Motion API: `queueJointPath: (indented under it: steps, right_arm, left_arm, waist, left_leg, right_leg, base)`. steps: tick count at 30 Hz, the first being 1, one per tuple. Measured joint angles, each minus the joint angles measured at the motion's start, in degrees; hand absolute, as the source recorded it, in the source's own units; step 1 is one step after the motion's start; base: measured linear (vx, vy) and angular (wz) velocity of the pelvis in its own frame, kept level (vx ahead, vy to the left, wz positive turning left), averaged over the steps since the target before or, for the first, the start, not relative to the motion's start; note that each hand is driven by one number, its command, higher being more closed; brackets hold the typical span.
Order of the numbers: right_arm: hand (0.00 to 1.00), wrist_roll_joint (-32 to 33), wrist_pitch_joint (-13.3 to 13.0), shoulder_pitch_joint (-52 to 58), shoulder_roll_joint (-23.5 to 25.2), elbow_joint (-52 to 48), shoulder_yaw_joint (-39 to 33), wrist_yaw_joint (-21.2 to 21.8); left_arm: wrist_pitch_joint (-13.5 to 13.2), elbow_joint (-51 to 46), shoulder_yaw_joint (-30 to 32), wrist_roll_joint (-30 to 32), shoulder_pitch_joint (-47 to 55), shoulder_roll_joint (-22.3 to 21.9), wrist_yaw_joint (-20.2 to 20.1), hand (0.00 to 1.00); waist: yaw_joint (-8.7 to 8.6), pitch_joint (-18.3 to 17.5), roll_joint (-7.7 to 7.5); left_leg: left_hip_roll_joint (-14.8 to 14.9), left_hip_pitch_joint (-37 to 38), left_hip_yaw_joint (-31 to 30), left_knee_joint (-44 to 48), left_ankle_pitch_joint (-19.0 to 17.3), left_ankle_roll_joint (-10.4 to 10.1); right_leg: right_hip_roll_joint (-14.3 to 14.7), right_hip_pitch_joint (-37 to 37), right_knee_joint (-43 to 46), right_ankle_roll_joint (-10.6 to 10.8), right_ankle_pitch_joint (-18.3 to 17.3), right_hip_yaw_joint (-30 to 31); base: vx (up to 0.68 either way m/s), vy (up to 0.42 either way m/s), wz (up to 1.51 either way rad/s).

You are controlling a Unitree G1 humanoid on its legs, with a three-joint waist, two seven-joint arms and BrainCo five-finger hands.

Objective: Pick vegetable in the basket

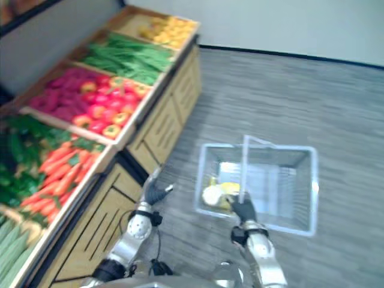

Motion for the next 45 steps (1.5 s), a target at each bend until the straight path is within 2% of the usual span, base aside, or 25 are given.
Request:
queueJointPath:
  steps: [2, 3, 4, 5, 6, 7, 9, 11, 12, 13, 14, 15, 17, 19, 21, 24, 27, 29, 31, 38, 42, 45]
  right_arm:
    - [1.0, -2.61, 0.69, 0.53, 1.12, 5.53, -5.08, -0.82]
    - [1.0, -3.42, 0.93, 0.91, 1.5, 6.81, -6.47, -1.14]
    - [1.0, -4.74, 1.66, 1.55, 1.9, 9.58, -8.47, -1.77]
    - [1.0, -6.52, 2.08, 2.22, 2.73, 11.28, -10.4, -2.19]
    - [1.0, -6.89, 2.25, 2.39, 3.21, 11.85, -11.18, -2.38]
    - [1.0, -7.97, 2.28, 2.48, 3.84, 13.12, -11.61, -2.77]
    - [1.0, -8.82, 2.27, 2.82, 4.5, 15.03, -11.63, -2.93]
    - [1.0, -8.77, 2.24, 2.7, 5.26, 16.21, -11.96, -3.59]
    - [1.0, -8.72, 2.07, 2.34, 6.08, 17.82, -12.14, -3.8]
    - [1.0, -8.71, 1.76, 1.94, 6.36, 18.94, -12.31, -3.85]
    - [1.0, -8.69, 1.54, 1.36, 6.99, 20.75, -12.9, -3.85]
    - [1.0, -8.62, 1.53, -0.28, 6.69, 23.84, -14.58, -3.95]
    - [1.0, -8.54, 1.6, -1.66, 5.99, 25.53, -15.86, -4.14]
    - [1.0, -8.66, 1.91, -3.62, 5.22, 27.72, -15.82, -4.23]
    - [1.0, -8.79, 2.32, -4.24, 5.31, 28.46, -15.82, -4.21]
    - [1.0, -8.81, 2.92, -4.41, 5.25, 29.53, -15.85, -4.15]
    - [1.0, -8.8, 3.02, -5.18, 5.16, 29.78, -15.77, -4.21]
    - [1.0, -8.81, 3.24, -7.61, 4.83, 29.64, -15.61, -4.65]
    - [1.0, -8.81, 3.28, -9.52, 4.66, 29.12, -15.49, -5.14]
    - [1.0, -8.73, 3.22, -10.12, 4.65, 24.23, -15.23, -7.06]
    - [1.0, -8.68, 3.15, -10.1, 4.68, 23.2, -15.0, -7.32]
    - [1.0, -8.64, 2.74, -10.3, 4.83, 22.47, -14.34, -7.48]
  left_arm:
    - [0.8, -1.13, 4.12, -0.43, 3.91, 1.65, -1.46, 0.0]
    - [0.87, -2.08, 4.72, -0.49, 4.69, 2.14, -1.72, 0.0]
    - [0.89, -4.3, 5.93, -0.7, 5.87, 3.03, -2.02, 0.0]
    - [0.93, -6.06, 7.36, -1.22, 6.11, 3.65, -2.02, 0.0]
    - [1.0, -6.81, 8.58, -1.59, 6.21, 3.94, -1.94, 0.0]
    - [1.1, -7.79, 11.07, -1.96, 6.47, 4.47, -1.69, 0.0]
    - [1.16, -8.05, 13.18, -2.17, 6.61, 5.27, -0.67, 0.0]
    - [1.16, -8.05, 13.66, -2.61, 6.05, 5.96, -0.65, 0.0]
    - [1.11, -8.06, 13.65, -2.7, 4.92, 6.86, -0.62, 0.0]
    - [1.12, -8.03, 13.67, -2.73, 4.36, 7.44, -0.63, 0.0]
    - [1.04, -8.08, 13.43, -2.78, 3.21, 8.65, -0.67, 0.0]
    - [1.16, -7.61, 12.81, -3.69, 1.88, 8.58, -0.75, 0.0]
    - [0.77, -9.22, 12.41, -3.85, 1.05, 8.6, -0.81, 0.0]
    - [0.35, -14.01, 12.7, -3.8, 0.88, 8.68, -1.0, 0.0]
    - [-0.55, -16.86, 12.69, -3.8, 0.75, 8.85, -1.18, 0.0]
    - [-1.31, -19.25, 12.45, -3.81, -2.47, 10.58, -1.64, 0.0]
    - [-1.44, -18.06, 9.35, -3.72, -11.27, 14.79, -0.92, 0.0]
    - [-1.19, -13.56, 5.47, -1.87, -20.39, 19.11, -0.55, 0.0]
    - [-0.19, -8.87, 3.11, 0.85, -26.39, 21.54, 0.29, 0.0]
    - [2.91, -1.54, -1.72, 5.48, -36.34, 24.06, 1.27, 0.0]
    - [3.8, 0.52, -3.74, 7.08, -38.64, 24.05, 0.94, 0.0]
    - [5.15, 4.72, -5.01, 8.84, -41.68, 23.73, -0.96, 0.0]
  waist:
    - [0.49, -0.05, -1.35]
    - [0.15, 0.0, -1.81]
    - [-0.55, -0.28, -2.37]
    - [-0.64, -0.65, -2.93]
    - [-0.6, -0.68, -2.96]
    - [-0.61, -0.65, -2.9]
    - [-0.68, -0.64, -2.85]
    - [-1.05, -0.83, -2.74]
    - [-1.1, -1.18, -3.47]
    - [-1.12, -1.25, -4.07]
    - [-1.1, -1.45, -6.08]
    - [-0.97, -1.25, -4.9]
    - [-0.35, -1.44, -2.87]
    - [-0.09, -1.48, 0.08]
    - [-0.12, -1.6, 0.71]
    - [-0.36, -1.75, 0.98]
    - [-0.39, 0.3, 0.25]
    - [-0.85, 2.62, -0.28]
    - [-1.65, 4.41, -0.31]
    - [-1.88, 8.39, 0.12]
    - [-1.62, 8.59, 0.1]
    - [-1.59, 9.13, 0.29]
  left_leg:
    - [-5.56, 2.98, -6.22, -5.83, 1.21, 0.46]
    - [-6.63, 3.73, -8.31, -6.71, 1.34, 0.64]
    - [-7.86, 4.54, -12.83, -7.92, 1.56, 1.01]
    - [-8.15, 4.52, -16.59, -8.63, 1.74, 1.12]
    - [-8.11, 4.61, -18.41, -9.04, 2.01, 0.95]
    - [-7.7, 5.13, -21.01, -9.95, 2.56, 0.42]
    - [-7.28, 6.2, -24.74, -11.31, 3.32, -0.73]
    - [-7.27, 6.15, -28.87, -12.22, 4.02, -1.85]
    - [-7.34, 5.84, -32.48, -12.77, 4.78, -3.68]
    - [-7.55, 5.84, -33.52, -13.01, 5.17, -4.34]
    - [-8.49, 5.82, -34.87, -13.47, 5.73, -5.46]
    - [-7.6, 6.61, -36.09, -14.89, 6.76, -7.1]
    - [-5.54, 7.21, -35.19, -16.76, 7.83, -8.35]
    - [-3.25, 8.51, -34.01, -19.35, 8.97, -9.45]
    - [-2.42, 9.52, -33.41, -20.37, 9.21, -9.73]
    - [-2.19, 10.03, -31.84, -21.12, 9.25, -9.76]
    - [-2.98, 7.99, -30.44, -20.5, 9.34, -9.79]
    - [-3.6, 4.92, -29.47, -19.97, 9.91, -9.29]
    - [-4.09, 3.05, -28.28, -20.08, 10.34, -8.97]
    - [-3.93, -0.68, -24.1, -20.03, 10.26, -9.15]
    - [-3.87, -1.14, -22.51, -19.8, 10.27, -9.19]
    - [-4.04, -1.92, -20.8, -19.09, 10.27, -9.19]
  right_leg:
    - [-6.3, -0.03, 14.49, 0.88, 0.32, -1.9]
    - [-8.09, -0.12, 19.16, 0.72, 1.33, -1.93]
    - [-10.75, -2.0, 28.55, -0.8, 4.75, 0.47]
    - [-10.79, -5.7, 35.54, -2.35, 1.79, 5.49]
    - [-9.83, -7.74, 37.57, -2.25, 0.37, 8.17]
    - [-7.12, -11.27, 38.43, -1.52, -1.83, 13.31]
    - [-3.68, -14.82, 34.51, -1.11, -3.99, 18.52]
    - [-1.25, -16.52, 24.8, -1.1, -4.74, 22.08]
    - [1.3, -16.99, 11.84, -0.73, -3.47, 27.65]
    - [2.09, -16.73, 7.03, -1.32, -1.45, 30.01]
    - [2.35, -16.19, 1.35, -1.47, 4.21, 33.43]
    - [3.44, -15.29, 1.79, -1.26, 5.42, 32.43]
    - [5.26, -15.08, 1.0, -2.32, 4.7, 31.02]
    - [7.92, -14.45, -0.26, -3.52, 4.78, 30.46]
    - [9.14, -13.62, -1.63, -4.1, 5.19, 30.59]
    - [9.94, -13.4, -3.4, -4.35, 6.08, 31.79]
    - [9.73, -15.15, -4.84, -3.81, 7.78, 33.35]
    - [8.94, -17.95, -5.91, -3.52, 9.81, 34.23]
    - [8.66, -19.41, -8.37, -3.31, 12.16, 35.24]
    - [8.81, -22.59, -12.72, -3.44, 16.36, 38.24]
    - [8.96, -23.63, -12.69, -3.48, 16.48, 39.22]
    - [8.61, -24.18, -12.63, -3.42, 16.53, 39.66]
  base:
    - [0.2, 0.178, 1.44]
    - [0.28, 0.122, 1.83]
    - [0.36, 0.056, 1.89]
    - [0.37, 0.003, 1.84]
    - [0.28, -0.079, 1.49]
    - [0.18, -0.072, 1.02]
    - [0.18, -0.106, 1.02]
    - [0.18, -0.237, 1.25]
    - [0.17, -0.326, 1.24]
    - [0.16, -0.375, 1.18]
    - [0.12, -0.347, 0.81]
    - [0.11, -0.317, 0.72]
    - [0.11, -0.237, 0.27]
    - [0.12, -0.21, -0.09]
    - [0.11, -0.093, -0.22]
    - [0.09, -0.013, -0.24]
    - [0.0, 0.041, -0.17]
    - [-0.09, 0.032, -0.15]
    - [-0.09, 0.017, -0.22]
    - [-0.05, -0.001, -0.25]
    - [0.02, -0.009, -0.1]
    - [0.01, 0.002, 0.0]
